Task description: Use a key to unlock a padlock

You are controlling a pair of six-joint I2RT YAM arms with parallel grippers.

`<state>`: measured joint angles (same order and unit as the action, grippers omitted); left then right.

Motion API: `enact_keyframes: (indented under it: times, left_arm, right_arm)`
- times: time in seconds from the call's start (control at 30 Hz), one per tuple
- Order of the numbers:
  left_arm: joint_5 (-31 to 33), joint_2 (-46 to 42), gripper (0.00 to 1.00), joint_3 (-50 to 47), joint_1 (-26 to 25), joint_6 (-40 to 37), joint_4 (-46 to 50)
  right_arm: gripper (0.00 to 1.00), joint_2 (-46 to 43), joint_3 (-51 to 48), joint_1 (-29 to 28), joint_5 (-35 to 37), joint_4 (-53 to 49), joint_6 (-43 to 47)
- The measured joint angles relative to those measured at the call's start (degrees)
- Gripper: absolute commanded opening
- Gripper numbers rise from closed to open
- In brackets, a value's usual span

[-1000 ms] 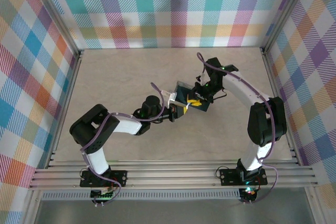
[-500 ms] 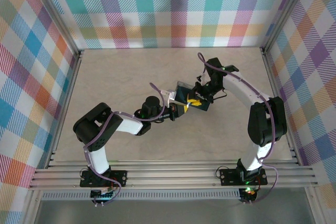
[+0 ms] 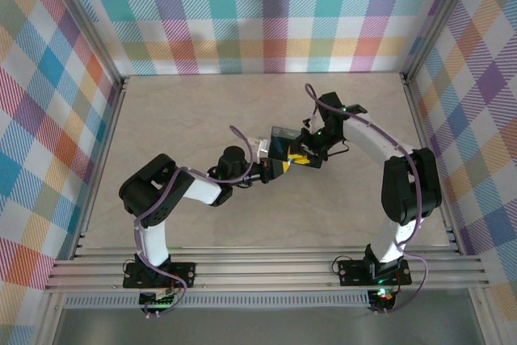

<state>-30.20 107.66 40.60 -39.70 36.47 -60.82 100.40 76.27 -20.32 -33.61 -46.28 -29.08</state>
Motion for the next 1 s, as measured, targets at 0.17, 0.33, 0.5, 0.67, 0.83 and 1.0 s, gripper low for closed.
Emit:
enact_keyframes:
  times: [0.17, 0.33, 0.5, 0.67, 0.83, 1.0]
  left_arm:
    - [-2.9, 2.7, 0.00, 0.0, 0.8, 2.8, -2.2]
    - [-3.8, 6.5, 0.00, 0.0, 0.8, 3.4, -5.2]
    - [-2.8, 9.3, 0.00, 0.0, 0.7, 2.7, -7.8]
    - [-0.6, 12.2, 0.00, 0.1, 0.0, 1.2, -9.8]
    - [2.0, 13.2, 0.00, 0.2, -0.3, -0.3, -11.2]
    - [3.3, 13.4, 0.00, 0.2, -0.3, -1.7, -11.6]
  right_arm:
    - [0.00, 0.0, -3.5, 0.1, -1.1, 4.5, 0.4]
    - [0.00, 0.3, -7.3, 0.2, -0.9, 8.7, 1.2]
    - [0.03, 0.3, -10.8, 0.2, -0.5, 15.2, 2.3]
    - [0.10, 0.4, -15.0, 0.0, 0.7, 22.1, 2.1]
    - [0.17, 1.1, -16.1, -0.2, 1.3, 26.8, 0.8]
    - [0.33, 1.5, -16.6, -0.4, 1.6, 29.5, -0.6]
